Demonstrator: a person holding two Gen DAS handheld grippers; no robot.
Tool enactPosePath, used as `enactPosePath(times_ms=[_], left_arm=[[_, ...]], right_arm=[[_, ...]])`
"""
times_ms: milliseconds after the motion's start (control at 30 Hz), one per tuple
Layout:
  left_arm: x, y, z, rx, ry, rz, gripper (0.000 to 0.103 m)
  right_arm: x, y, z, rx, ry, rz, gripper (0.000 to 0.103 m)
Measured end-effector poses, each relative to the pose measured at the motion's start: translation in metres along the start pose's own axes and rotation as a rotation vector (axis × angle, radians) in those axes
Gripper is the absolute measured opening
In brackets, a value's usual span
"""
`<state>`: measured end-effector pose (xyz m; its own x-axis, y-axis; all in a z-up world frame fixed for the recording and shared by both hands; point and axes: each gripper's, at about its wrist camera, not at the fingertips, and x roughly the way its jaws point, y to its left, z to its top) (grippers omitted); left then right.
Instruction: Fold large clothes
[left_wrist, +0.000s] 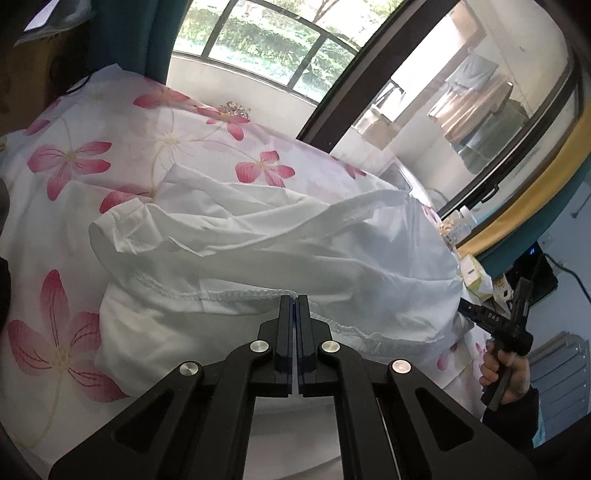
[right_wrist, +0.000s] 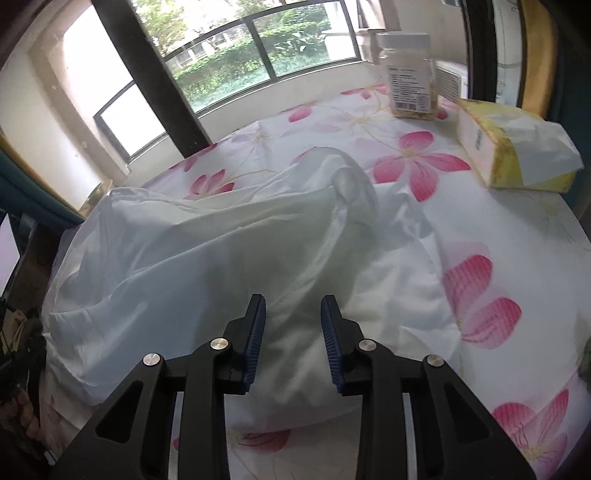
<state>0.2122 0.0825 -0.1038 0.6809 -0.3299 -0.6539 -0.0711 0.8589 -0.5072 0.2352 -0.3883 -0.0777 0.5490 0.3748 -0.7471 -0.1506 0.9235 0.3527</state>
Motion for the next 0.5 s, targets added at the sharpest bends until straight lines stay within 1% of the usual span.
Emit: enactPosePath(times_ms=[33, 67, 100, 233, 500], left_arm=[[-0.001, 0.000, 0.001, -0.002, -0.005, -0.002, 0.001], [-0.002, 0.000, 0.003, -0.001, -0.011, -0.005, 0.001], [-0.002, 0.000, 0.004, -0.001, -0.017, -0.006, 0.001], [-0.007, -0.003, 0.014, 0.009, -0.049, -0.017, 0.001], [-0.019, -0.007, 0.052, 0.062, -0.131, -0.020, 0.001]], right_arm=[[0.003, 0.002, 0.001, -0.008, 0.000, 0.010, 0.026], [0.005, 0.004, 0.002, -0.016, 0.004, 0.018, 0.014], [0.007, 0.005, 0.004, -0.017, 0.007, 0.013, 0.000], [0.002, 0.007, 0.013, -0.018, -0.039, 0.010, 0.000], [-0.028, 0.027, 0.061, -0.098, -0.168, -0.008, 0.000]])
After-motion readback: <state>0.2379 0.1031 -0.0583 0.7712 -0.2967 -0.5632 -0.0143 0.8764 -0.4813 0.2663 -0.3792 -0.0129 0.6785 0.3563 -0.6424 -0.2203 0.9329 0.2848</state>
